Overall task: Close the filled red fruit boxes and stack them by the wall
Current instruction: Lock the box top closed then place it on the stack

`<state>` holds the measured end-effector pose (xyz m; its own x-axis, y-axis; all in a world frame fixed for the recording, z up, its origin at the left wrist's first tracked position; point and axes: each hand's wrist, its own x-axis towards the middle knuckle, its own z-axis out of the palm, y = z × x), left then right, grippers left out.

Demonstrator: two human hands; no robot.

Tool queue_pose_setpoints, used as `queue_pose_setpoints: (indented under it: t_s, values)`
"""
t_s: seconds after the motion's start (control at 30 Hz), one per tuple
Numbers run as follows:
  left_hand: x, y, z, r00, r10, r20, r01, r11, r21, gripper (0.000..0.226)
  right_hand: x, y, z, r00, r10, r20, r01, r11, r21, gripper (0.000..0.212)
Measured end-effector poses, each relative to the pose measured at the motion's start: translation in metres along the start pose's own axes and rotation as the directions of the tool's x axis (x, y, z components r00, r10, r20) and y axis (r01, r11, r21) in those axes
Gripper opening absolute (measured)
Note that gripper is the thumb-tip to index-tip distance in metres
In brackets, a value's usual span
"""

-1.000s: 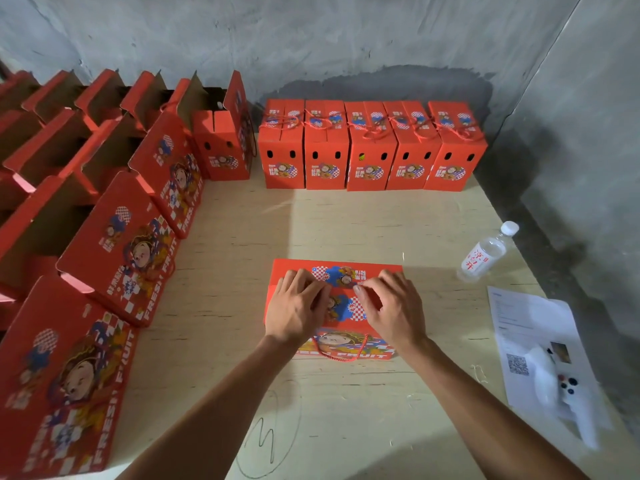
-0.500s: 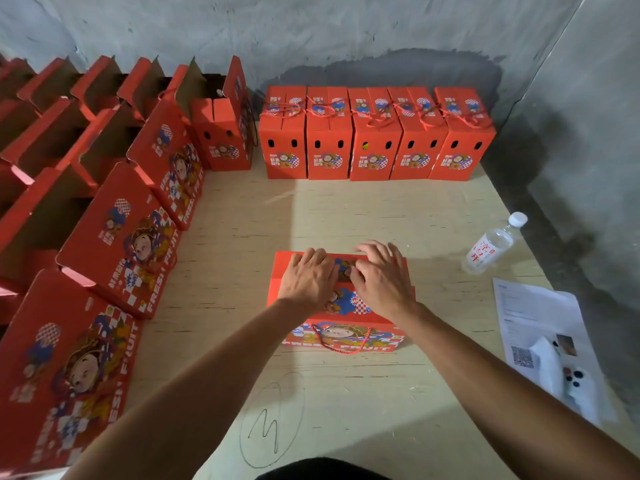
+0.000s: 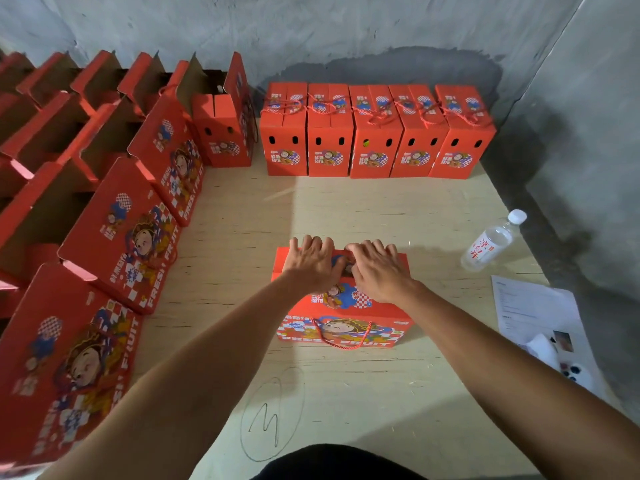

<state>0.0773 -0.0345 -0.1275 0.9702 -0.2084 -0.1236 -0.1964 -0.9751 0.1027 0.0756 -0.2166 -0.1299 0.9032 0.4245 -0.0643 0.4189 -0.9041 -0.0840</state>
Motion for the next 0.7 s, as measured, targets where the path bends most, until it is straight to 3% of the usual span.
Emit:
queue_pose_setpoints:
  t_s: [0.13,0.3,0.47,0.57,0.7]
  values:
    - [0.004,0.000,0.006,0.998,-0.046,-0.032,0.045,0.998,-0.038,0.051,0.000,0.004,0.008,0.999,0.022,-0.035,-0.020,0.999,0.041,0.038]
    - [0.016,-0.001,-0.002,0.986,-0.076,0.151,0.088,0.993,-0.077,0.054,0.018,0.009,0.005,0.980,0.186,0.071,-0.197,0.958,0.206,0.043]
    - [0.018,0.004,-0.003,0.974,-0.051,0.220,0.043,0.998,0.042,0.054,0.014,0.008,0.008,0.982,0.133,0.135,-0.137,0.990,0.025,0.039]
    - [0.019,0.005,-0.002,0.965,-0.083,0.248,0.075,0.996,0.044,0.059,0.021,0.004,0.004,0.978,0.062,0.201,-0.086,0.989,0.117,0.036]
    - [0.017,0.007,0.000,0.980,-0.110,0.169,0.113,0.994,-0.010,0.058,0.021,-0.004,0.009,0.996,-0.011,0.086,-0.002,0.988,0.156,0.039]
